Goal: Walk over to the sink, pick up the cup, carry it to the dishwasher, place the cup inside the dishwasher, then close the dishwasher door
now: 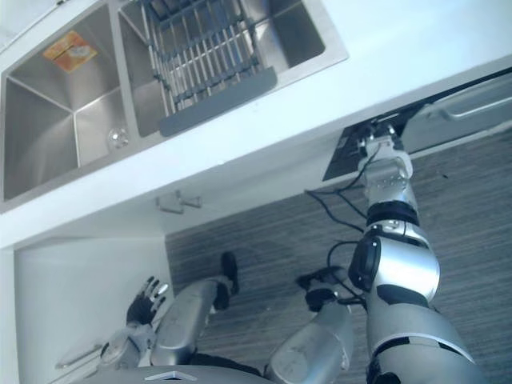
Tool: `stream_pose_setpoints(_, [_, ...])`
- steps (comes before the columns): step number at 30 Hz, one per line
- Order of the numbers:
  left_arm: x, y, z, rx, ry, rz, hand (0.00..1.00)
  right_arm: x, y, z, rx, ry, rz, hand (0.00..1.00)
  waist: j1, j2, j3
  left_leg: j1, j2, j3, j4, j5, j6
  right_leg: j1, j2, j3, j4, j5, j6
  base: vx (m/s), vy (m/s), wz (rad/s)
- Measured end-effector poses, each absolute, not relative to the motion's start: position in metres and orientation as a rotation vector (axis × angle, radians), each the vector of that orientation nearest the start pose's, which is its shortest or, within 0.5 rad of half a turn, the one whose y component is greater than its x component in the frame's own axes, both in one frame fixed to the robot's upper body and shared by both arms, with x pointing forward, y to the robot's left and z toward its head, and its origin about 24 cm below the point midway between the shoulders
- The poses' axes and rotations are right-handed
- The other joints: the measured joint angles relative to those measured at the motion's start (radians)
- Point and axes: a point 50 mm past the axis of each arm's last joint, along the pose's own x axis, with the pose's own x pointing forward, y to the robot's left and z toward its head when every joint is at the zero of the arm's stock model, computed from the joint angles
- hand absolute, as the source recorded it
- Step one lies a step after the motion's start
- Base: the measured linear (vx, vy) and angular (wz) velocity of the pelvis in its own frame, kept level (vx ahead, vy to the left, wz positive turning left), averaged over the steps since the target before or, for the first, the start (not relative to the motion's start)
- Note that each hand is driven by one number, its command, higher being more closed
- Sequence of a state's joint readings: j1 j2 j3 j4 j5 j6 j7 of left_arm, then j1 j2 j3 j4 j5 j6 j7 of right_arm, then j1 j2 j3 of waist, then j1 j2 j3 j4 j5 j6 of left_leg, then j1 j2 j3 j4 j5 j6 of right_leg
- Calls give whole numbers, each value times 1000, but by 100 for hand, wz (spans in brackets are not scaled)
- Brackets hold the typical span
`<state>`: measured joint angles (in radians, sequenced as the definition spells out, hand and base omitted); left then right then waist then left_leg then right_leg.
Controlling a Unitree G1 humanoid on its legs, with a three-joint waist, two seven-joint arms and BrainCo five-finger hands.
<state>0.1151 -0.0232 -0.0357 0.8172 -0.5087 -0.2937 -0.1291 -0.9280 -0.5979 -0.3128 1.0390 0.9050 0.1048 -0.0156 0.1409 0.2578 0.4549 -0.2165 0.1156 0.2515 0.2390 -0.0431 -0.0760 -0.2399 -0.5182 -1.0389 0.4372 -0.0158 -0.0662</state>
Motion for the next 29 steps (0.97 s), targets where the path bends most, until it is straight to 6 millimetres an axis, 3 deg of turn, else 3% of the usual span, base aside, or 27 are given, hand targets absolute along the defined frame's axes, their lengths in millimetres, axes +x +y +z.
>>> stream_pose_setpoints(3, [149, 154, -123, -486, 589, 211, 0, 372, -311, 164, 454, -78, -217, 0, -17, -17, 12, 51, 30, 25, -14, -9, -15, 25, 46, 22, -21, 0, 1, 37, -34, -33])
stream_pose_setpoints(7, [145, 163, -126, -490, 597, 259, 0, 363, -290, 152, 237, -102, -95, 0, -36, -35, 25, 93, 60, 52, -19, -20, -33, 48, 92, 44, -45, -1, 2, 16, -41, -26])
stream_pose_setpoints(10, [140, 166, -129, -498, 616, 276, 0, 344, -277, 115, 256, -94, -20, 0, -51, -56, 18, 130, 71, 63, -39, -24, -42, 72, 111, 49, -56, -4, 8, 17, 0, -11])
stream_pose_setpoints(12, [133, 171, -131, -502, 624, 298, 0, 328, -268, 74, 316, -20, -37, 0, -62, -90, -3, 149, 74, 77, -55, -23, -46, 77, 119, 57, -61, -6, 11, 30, 20, -13])
stream_pose_setpoints(14, [128, 178, -133, -491, 632, 309, 0, 294, -263, 19, 358, 122, -98, 0, -63, -132, -38, 167, 74, 87, -72, -26, -49, 85, 123, 69, -62, -7, 17, 29, 34, -14])
stream_pose_setpoints(15, [123, 184, -135, -486, 645, 333, 0, 268, -260, -17, 332, 246, -140, 0, -71, -162, -65, 179, 70, 92, -83, -28, -49, 95, 120, 69, -66, -5, 22, 15, 47, -7])
stream_pose_setpoints(17, [117, 190, -137, -474, 663, 346, 0, 240, -259, -51, 312, 384, -196, 0, -84, -192, -90, 202, 66, 94, -96, -27, -49, 113, 117, 70, -69, -1, 28, 27, 64, -2])
stream_pose_setpoints(18, [112, 195, -139, -463, 679, 351, 0, 209, -261, -81, 280, 519, -258, 0, -86, -218, -121, 228, 58, 97, -113, -28, -47, 132, 114, 72, -74, 5, 37, 24, 63, 0])
stream_pose_setpoints(21, [106, 199, -142, -466, 699, 352, 0, 158, -262, -118, 265, 708, -355, 0, -87, -249, -165, 271, 44, 88, -142, -39, -37, 161, 104, 100, -74, 29, 48, -5, 74, 7])
stream_pose_setpoints(24, [92, 200, -148, -454, 757, 352, 0, 110, -257, -141, 348, 837, -419, 0, -89, -248, -208, 310, 54, 79, -171, -35, -30, 172, 112, 158, -59, 109, 37, -30, 113, 9])
stream_pose_setpoints(26, [84, 198, -152, -446, 805, 327, 0, 96, -253, -146, 365, 868, -434, 0, -90, -235, -229, 318, 71, 77, -175, -32, -25, 170, 128, 190, -49, 175, 4, -41, 128, 8])
stream_pose_setpoints(27, [82, 199, -152, -426, 821, 314, 0, 89, -248, -149, 371, 890, -438, 0, -93, -248, -231, 334, 64, 68, -186, -28, -17, 170, 128, 253, -30, 183, -6, -57, 133, 24])
stream_pose_setpoints(28, [81, 201, -152, -413, 833, 307, 0, 84, -246, -151, 378, 903, -444, 0, -94, -256, -236, 338, 59, 56, -191, -26, -14, 170, 134, 291, -30, 182, -5, -45, 84, 41])
stream_pose_setpoints(29, [80, 206, -152, -390, 850, 302, 0, 74, -238, -156, 405, 932, -457, 0, -104, -259, -241, 339, 65, 21, -193, -22, -13, 172, 180, 402, -48, 149, 23, -10, 13, 29])
